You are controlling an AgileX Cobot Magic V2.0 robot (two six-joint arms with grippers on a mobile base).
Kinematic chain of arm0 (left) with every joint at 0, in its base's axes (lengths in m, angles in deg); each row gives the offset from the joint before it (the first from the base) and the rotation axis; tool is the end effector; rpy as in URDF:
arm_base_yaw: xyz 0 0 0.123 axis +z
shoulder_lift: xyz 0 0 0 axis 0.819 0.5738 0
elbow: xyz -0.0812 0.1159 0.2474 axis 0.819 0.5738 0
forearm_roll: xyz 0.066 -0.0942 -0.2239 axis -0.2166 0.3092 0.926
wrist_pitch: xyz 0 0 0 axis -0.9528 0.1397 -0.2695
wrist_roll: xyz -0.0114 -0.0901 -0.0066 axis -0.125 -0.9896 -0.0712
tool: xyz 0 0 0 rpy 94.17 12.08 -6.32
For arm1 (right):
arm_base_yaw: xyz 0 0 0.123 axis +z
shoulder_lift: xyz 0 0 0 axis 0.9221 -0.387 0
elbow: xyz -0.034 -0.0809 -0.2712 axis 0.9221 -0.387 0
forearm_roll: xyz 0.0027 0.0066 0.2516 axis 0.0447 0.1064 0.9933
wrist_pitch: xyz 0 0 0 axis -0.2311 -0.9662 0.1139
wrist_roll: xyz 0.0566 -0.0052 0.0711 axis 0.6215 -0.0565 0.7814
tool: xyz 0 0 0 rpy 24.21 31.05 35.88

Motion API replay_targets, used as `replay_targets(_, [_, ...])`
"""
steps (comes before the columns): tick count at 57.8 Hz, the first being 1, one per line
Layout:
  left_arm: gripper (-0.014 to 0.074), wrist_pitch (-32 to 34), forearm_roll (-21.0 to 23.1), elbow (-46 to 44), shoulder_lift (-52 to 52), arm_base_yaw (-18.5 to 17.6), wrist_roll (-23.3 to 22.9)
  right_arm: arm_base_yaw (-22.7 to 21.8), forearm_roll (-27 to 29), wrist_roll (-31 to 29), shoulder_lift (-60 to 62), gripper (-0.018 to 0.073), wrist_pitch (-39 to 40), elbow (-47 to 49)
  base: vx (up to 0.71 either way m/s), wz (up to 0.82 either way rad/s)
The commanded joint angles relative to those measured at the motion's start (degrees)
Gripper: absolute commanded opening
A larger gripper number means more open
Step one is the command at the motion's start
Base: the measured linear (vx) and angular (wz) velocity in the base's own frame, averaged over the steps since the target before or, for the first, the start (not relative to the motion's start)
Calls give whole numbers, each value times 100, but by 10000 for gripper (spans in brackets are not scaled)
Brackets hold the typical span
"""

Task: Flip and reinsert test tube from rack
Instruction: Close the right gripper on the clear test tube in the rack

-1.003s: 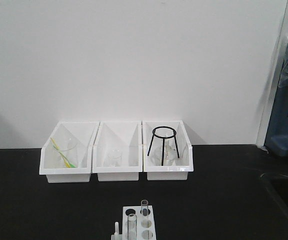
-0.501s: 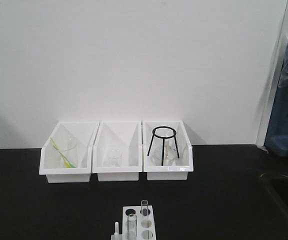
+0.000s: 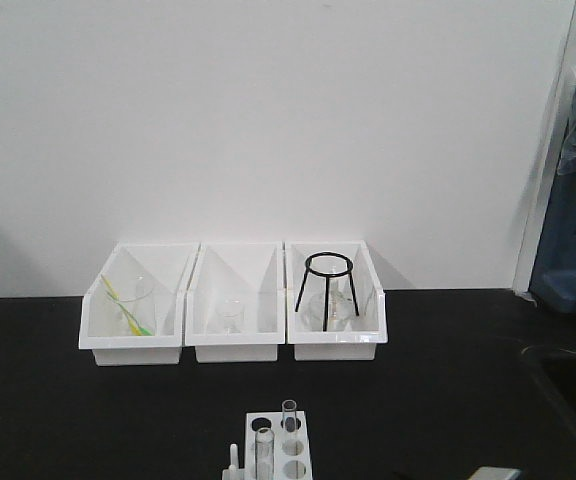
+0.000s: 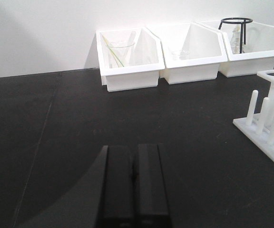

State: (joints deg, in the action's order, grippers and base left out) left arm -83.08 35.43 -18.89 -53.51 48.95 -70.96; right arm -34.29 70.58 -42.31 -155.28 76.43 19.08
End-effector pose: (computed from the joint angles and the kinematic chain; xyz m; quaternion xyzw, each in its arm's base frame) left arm 0.0552 -0.0022 0.1848 0.0341 0.7566 -0.0127 0.6528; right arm 0.1817 0.1299 0.1977 -0.2910 0.7313 0.1892 0.5872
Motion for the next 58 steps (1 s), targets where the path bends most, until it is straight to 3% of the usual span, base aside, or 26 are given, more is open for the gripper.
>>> replay_targets(1, [-6,453,22,-23,-38,-1,-50,85,-171,-13,-559,424,1370,262,0,0])
replay_targets(9, [-6,453,22,-23,-38,-1,-50,85,-308,45,-1299,424,1715,685,0,0])
replay_targets(28, [-6,453,22,-23,-38,-1,-50,85,-845,483,-2279,424,1728,1872,0,0])
replay_targets(42, [-6,453,22,-23,-38,-1,-50,85,-872,601,-2694,412,1740,2339,0,0])
replay_targets(49, [-6,453,22,-23,-38,-1,-50,85,-872,601,-2717,335,1829,2345,0,0])
replay_targets(58, [-6,453,22,-23,-38,-1,-50,85,-872,601,-2717,123,1880,2345,0,0])
